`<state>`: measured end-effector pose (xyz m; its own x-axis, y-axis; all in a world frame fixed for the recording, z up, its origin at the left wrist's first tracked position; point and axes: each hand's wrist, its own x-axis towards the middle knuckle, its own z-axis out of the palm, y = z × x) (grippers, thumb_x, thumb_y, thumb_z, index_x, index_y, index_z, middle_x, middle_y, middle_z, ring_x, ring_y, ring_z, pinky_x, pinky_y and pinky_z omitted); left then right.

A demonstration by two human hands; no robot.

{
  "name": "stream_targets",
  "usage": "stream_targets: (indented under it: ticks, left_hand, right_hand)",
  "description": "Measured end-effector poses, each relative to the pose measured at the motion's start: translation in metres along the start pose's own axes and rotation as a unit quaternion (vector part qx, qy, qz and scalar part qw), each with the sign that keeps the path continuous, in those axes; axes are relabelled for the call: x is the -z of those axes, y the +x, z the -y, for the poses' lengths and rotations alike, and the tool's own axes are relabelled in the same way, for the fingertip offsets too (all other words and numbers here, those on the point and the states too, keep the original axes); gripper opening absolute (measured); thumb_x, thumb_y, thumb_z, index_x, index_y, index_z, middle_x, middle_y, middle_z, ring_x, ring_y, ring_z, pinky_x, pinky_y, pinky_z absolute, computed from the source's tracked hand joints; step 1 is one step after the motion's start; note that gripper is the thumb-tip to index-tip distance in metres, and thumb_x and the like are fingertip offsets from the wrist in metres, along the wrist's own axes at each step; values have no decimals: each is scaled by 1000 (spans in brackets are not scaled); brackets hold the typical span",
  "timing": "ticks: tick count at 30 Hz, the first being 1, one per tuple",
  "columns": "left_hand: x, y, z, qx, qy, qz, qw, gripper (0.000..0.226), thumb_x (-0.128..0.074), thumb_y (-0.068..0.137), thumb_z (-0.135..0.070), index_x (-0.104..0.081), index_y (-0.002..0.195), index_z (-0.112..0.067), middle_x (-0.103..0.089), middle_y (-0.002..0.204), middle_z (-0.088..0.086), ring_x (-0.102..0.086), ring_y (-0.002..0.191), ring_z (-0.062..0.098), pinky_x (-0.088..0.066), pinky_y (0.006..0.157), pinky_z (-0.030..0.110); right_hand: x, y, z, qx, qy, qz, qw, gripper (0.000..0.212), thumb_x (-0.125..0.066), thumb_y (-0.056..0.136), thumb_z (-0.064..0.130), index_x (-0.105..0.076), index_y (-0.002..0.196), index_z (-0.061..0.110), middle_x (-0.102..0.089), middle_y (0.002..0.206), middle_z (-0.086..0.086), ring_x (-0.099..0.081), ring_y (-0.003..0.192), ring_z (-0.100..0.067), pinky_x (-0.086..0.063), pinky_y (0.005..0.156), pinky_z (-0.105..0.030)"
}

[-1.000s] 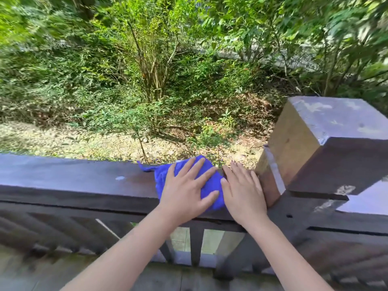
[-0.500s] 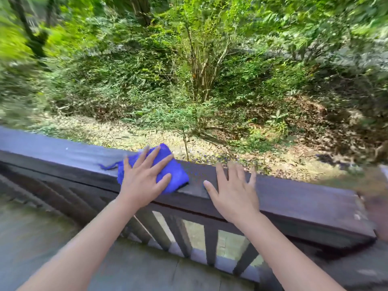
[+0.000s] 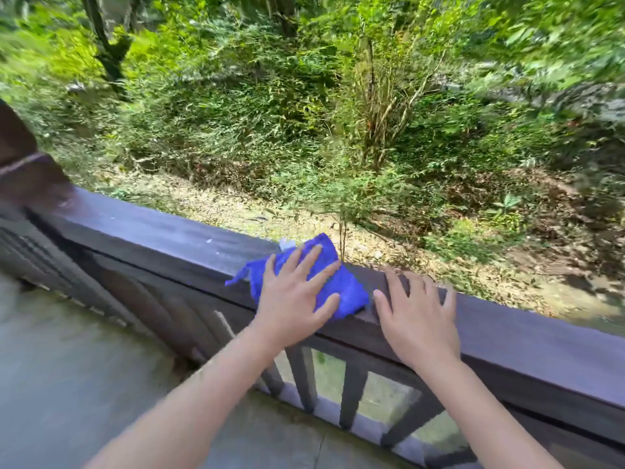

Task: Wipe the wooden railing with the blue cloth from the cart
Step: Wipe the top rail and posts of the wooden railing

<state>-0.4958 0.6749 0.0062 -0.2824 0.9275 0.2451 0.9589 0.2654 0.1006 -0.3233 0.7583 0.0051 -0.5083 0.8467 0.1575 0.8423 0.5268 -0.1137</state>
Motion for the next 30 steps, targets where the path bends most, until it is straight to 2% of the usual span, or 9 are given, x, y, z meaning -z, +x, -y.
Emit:
stream_targets:
  ticks: [2,4,8,11,14,16,22,27,30]
  left_hand:
    - [5,1,30,-32,2,-9,999,56,-29,80,-53,-44,133,-40,-37,150,-2,-33,139,22,-19,110,60]
    - [8,5,60,-21,3,-8,1000,56,-29,80,-52,-45,132,-39,-38,149,-2,-35,138,20,-19,111,60]
    - [10,15,115,50,8,13,999,61,-19,78,-56,-36,135,-44,-26,155,-7,-20,143,13,-9,112,56]
    - [12,24,159,148,8,7,989,55,-26,82,-52,-35,136,-42,-23,156,-5,-17,143,17,-10,112,57]
    - [15,33,182,291,-11,5,957,51,-32,87,-47,-34,138,-36,-16,157,0,-12,144,21,-8,111,59]
    - [13,36,171,322,-13,18,946,54,-31,88,-47,-31,140,-34,-11,158,3,-6,145,24,-3,110,64]
    - [7,22,141,175,-10,17,984,56,-27,86,-58,-26,139,-43,-11,159,-1,0,146,21,4,109,64]
    - [17,10,190,26,13,0,1000,59,-23,80,-60,-27,138,-48,-21,156,-6,-11,145,14,0,112,60]
    - [21,11,228,16,32,-2,999,59,-24,79,-60,-27,137,-49,-24,155,-6,-16,145,16,-1,111,62]
  right_hand:
    - [-1,3,11,-2,-5,7,1000,58,-13,87,53,-27,139,31,-45,138,-5,-36,129,-26,-16,110,-53]
    - [-1,8,27,4,-12,12,1000,61,-11,86,54,-26,140,29,-46,136,-7,-36,128,-27,-17,110,-55]
    - [-8,21,70,27,-10,22,999,62,-16,87,56,-25,140,24,-45,134,-10,-36,127,-27,-16,109,-56]
    - [-14,30,102,45,-2,22,999,63,-21,88,56,-26,140,20,-46,132,-12,-37,125,-29,-18,109,-58]
    - [-17,39,126,60,11,32,998,66,-20,88,57,-22,142,19,-43,133,-13,-34,125,-31,-14,109,-60]
    - [-18,41,134,69,11,37,997,69,-17,87,59,-17,144,19,-41,135,-14,-32,127,-31,-14,110,-60]
    - [-23,48,160,112,7,17,994,77,-14,82,64,-20,142,16,-43,135,-13,-36,125,-31,-19,107,-57]
    - [-30,60,195,140,20,21,990,100,-12,68,81,-20,142,14,-39,140,-9,-31,131,-27,-16,109,-56]
    - [-33,72,217,162,28,30,986,104,-14,65,82,-17,143,13,-37,142,-8,-30,132,-26,-18,109,-55]
